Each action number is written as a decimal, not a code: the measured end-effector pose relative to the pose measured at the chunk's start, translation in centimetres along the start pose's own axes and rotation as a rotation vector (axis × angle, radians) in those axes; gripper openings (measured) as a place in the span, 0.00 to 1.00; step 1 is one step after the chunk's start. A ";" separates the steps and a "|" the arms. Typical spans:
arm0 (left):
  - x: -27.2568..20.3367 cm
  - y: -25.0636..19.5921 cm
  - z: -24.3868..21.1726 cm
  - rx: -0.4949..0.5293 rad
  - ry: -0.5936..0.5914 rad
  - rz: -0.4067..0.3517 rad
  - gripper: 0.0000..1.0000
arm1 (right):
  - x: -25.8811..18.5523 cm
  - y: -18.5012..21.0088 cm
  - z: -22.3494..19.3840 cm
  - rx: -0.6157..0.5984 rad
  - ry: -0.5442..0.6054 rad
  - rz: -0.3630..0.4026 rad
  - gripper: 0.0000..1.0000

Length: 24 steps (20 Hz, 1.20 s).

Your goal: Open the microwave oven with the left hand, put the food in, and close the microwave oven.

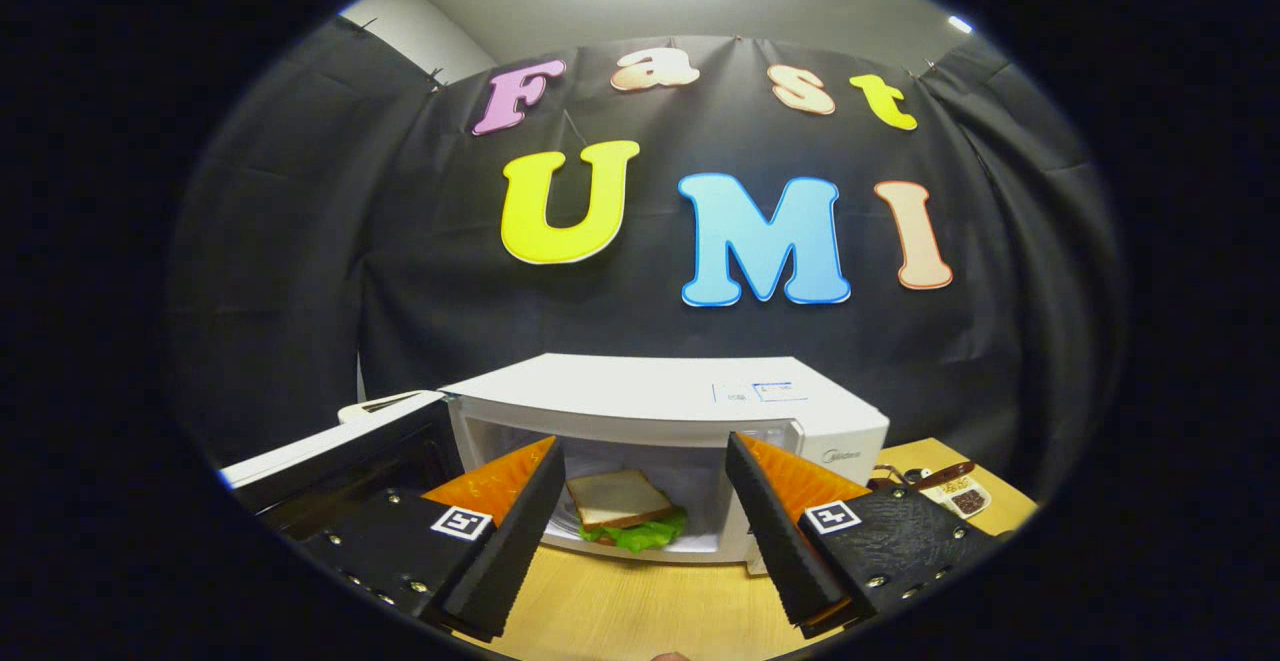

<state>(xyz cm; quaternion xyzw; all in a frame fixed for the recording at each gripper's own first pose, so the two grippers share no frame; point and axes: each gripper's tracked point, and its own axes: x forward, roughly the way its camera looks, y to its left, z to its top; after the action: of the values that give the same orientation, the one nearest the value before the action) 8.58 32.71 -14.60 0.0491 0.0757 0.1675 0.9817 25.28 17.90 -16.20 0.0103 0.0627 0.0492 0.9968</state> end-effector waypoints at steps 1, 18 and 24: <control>0.2 -0.8 -0.1 0.002 0.002 -0.010 0.94 | -1.5 -0.4 0.5 0.002 -0.001 0.006 0.98; -0.6 -8.5 -8.4 0.024 0.186 0.000 0.15 | -14.3 -13.1 4.6 -0.020 -0.023 -0.004 0.98; -2.2 -12.2 -9.8 0.054 0.201 -0.057 0.11 | -17.8 -15.4 4.4 -0.054 -0.023 0.037 0.98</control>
<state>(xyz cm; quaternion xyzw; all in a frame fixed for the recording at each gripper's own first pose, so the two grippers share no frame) 8.88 21.20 -25.44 0.0561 0.1794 0.1415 0.9719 9.72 0.77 -9.99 -0.0149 0.0497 0.0690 0.9963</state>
